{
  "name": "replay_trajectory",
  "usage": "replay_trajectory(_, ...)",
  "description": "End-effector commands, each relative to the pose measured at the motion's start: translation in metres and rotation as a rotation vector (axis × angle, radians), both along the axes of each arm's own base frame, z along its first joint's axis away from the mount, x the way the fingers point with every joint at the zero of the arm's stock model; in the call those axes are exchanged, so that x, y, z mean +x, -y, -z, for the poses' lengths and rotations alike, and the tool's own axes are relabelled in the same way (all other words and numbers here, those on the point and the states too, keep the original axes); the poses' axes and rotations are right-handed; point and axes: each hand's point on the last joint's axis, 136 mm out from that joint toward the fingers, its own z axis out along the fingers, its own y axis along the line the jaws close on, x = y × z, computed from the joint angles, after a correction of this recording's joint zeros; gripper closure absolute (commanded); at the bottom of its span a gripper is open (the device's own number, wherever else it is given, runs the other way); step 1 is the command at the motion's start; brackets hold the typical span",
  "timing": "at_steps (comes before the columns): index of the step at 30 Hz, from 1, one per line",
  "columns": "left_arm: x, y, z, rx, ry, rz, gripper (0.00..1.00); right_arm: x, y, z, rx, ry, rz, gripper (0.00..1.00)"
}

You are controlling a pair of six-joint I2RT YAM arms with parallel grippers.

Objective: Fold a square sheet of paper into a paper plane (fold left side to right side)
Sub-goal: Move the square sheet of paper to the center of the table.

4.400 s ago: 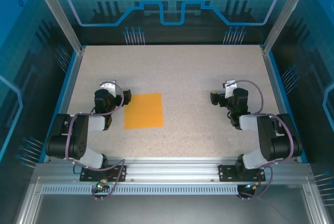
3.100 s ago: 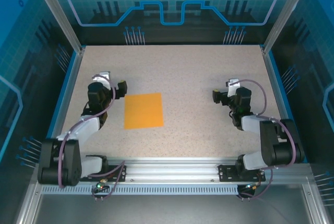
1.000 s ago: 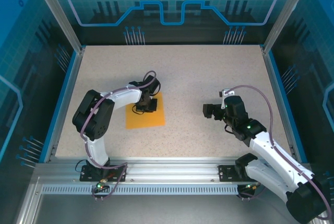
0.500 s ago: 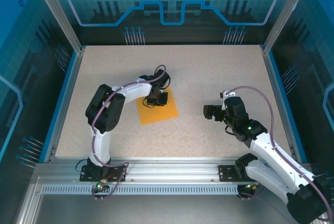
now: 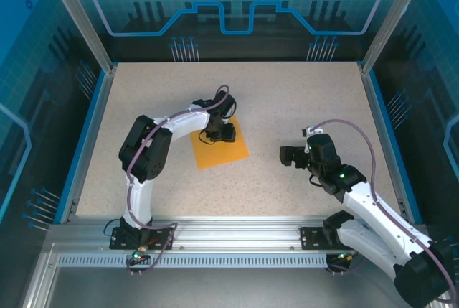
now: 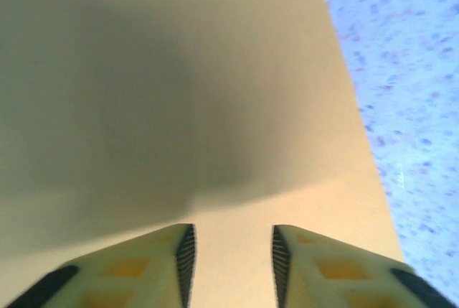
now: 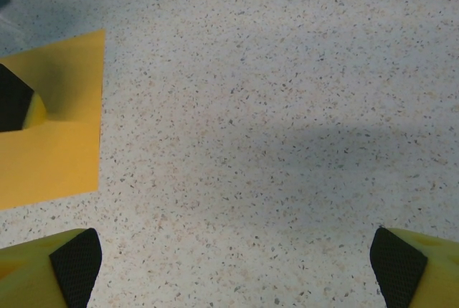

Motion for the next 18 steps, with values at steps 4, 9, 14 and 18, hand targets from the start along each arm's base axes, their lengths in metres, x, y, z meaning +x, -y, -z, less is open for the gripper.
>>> replay_trajectory(4,-0.017,-0.002,-0.052,-0.082,0.041,0.016,0.47,0.009,-0.02,-0.001,0.016,-0.043,-0.055,0.0)
replay_trajectory(9,-0.029,-0.023,-0.063,-0.139,0.035,-0.037,0.31,0.026,-0.039,0.004,0.015,-0.118,-0.092,0.0)
replay_trajectory(14,-0.04,-0.05,-0.067,-0.264,-0.013,-0.142,0.26,0.055,-0.069,0.008,0.021,-0.195,-0.14,0.0)
replay_trajectory(18,-0.043,-0.065,-0.065,-0.326,-0.05,-0.2,0.26,0.084,-0.097,0.014,0.044,-0.241,-0.172,0.0)
